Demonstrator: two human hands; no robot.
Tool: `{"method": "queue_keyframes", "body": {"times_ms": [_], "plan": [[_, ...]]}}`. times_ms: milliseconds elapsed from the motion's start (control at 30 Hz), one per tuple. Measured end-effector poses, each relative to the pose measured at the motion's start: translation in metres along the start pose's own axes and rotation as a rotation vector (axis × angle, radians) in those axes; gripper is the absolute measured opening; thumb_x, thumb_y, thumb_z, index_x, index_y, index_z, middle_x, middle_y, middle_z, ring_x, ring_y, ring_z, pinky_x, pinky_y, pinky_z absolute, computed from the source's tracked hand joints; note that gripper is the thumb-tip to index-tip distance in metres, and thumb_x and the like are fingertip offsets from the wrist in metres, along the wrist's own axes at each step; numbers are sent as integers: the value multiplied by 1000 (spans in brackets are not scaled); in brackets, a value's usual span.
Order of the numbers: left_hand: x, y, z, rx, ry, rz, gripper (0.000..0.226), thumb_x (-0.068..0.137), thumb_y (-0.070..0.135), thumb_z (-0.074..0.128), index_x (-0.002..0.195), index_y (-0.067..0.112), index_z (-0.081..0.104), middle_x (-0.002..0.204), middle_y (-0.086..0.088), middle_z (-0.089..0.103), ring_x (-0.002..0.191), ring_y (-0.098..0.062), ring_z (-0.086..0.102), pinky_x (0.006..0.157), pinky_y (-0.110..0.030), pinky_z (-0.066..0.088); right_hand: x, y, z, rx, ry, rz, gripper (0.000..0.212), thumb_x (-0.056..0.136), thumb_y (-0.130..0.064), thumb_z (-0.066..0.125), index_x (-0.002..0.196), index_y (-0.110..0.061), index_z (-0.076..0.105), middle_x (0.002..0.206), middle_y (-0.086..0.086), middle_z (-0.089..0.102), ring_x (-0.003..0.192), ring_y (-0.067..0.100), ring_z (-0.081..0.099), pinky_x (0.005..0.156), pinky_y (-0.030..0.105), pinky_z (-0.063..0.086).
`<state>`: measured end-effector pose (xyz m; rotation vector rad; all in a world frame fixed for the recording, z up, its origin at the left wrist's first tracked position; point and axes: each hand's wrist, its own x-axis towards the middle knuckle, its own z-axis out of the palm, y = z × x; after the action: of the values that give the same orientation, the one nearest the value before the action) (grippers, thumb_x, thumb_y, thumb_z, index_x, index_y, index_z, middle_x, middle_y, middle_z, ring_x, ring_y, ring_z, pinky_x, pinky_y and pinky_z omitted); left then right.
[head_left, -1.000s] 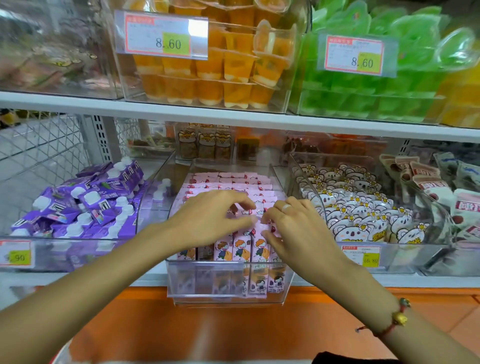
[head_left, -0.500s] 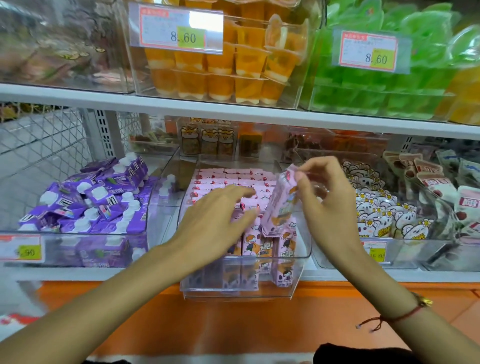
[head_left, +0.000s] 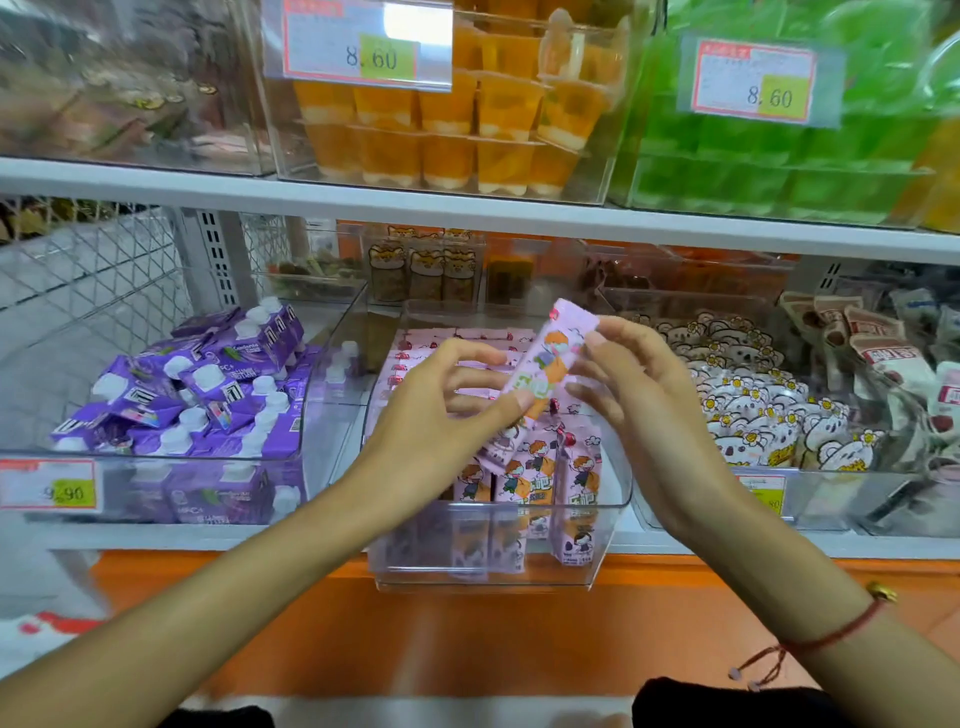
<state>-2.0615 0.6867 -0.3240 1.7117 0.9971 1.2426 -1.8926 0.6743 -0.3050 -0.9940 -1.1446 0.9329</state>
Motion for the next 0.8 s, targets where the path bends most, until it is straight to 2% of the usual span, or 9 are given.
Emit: {"method": "queue_keyframes", "body": {"times_ms": [67, 133, 233, 300, 400, 467, 567, 700, 800], "plan": [[1, -1, 3, -31, -23, -8, 20, 81, 35, 70, 97, 35, 58, 99, 12, 68, 84, 4, 67, 72, -10, 48, -1, -1, 2, 37, -117, 93, 11, 95, -22, 55, 101, -25, 62, 95, -10, 71, 90, 4, 66, 88, 28, 49], [0, -3, 5, 11, -24, 3, 14, 86, 32, 67, 95, 38, 57, 101, 17, 68, 92, 4, 65, 80, -16, 46, -4, -1, 3, -12, -188, 118, 17, 96, -25, 52, 104, -19, 66, 99, -4, 72, 90, 5, 65, 89, 29, 50], [-3, -7, 7, 167, 27, 59, 25, 81, 43, 72, 102, 41, 58, 112, 24, 60, 106, 5, 56, 89, -28, 47, -7, -1, 5, -68, -109, 97, 27, 95, -28, 54, 113, -10, 63, 92, -7, 71, 87, 2, 65, 84, 26, 54], [-6, -5, 9, 229, 73, 115, 38, 74, 48, 76, 106, 43, 56, 112, 26, 58, 100, 4, 56, 81, -23, 48, -7, 0, 7, -62, -59, 73, 30, 91, -28, 60, 115, -9, 61, 92, -4, 71, 85, 2, 65, 79, 24, 56], [-5, -2, 10, 169, 91, 127, 39, 76, 41, 76, 106, 44, 52, 101, 29, 60, 85, 0, 62, 69, -15, 48, -7, 0, 6, -102, -66, 54, 30, 86, -27, 67, 112, -14, 62, 107, 7, 69, 97, 9, 66, 92, 34, 53], [-3, -2, 9, 94, 69, 90, 36, 78, 37, 75, 104, 43, 50, 99, 29, 64, 84, 1, 65, 72, -14, 50, -6, 0, 4, -89, -115, 79, 30, 88, -22, 65, 117, -18, 61, 112, 5, 68, 103, 11, 65, 96, 35, 51], [-1, -4, 7, 102, 20, 90, 27, 83, 31, 71, 100, 40, 51, 104, 27, 66, 97, 5, 63, 84, -21, 50, -7, 1, 0, -92, -177, 73, 34, 89, -14, 64, 122, -19, 60, 111, 1, 70, 102, 11, 67, 89, 27, 53], [-3, -4, 5, 190, 69, 180, 31, 81, 30, 74, 105, 35, 57, 111, 23, 64, 113, 2, 56, 96, -36, 49, -12, 0, 0, -152, -159, -81, 35, 78, -2, 74, 107, -17, 63, 107, 0, 69, 100, 7, 66, 84, 19, 53], [-5, -1, 5, 198, 112, 238, 39, 73, 42, 74, 107, 29, 60, 108, 18, 66, 109, -2, 59, 96, -30, 48, -15, -2, 2, -135, -175, -143, 35, 73, 4, 76, 103, -6, 60, 101, 1, 69, 97, 7, 67, 85, 19, 54]]}}
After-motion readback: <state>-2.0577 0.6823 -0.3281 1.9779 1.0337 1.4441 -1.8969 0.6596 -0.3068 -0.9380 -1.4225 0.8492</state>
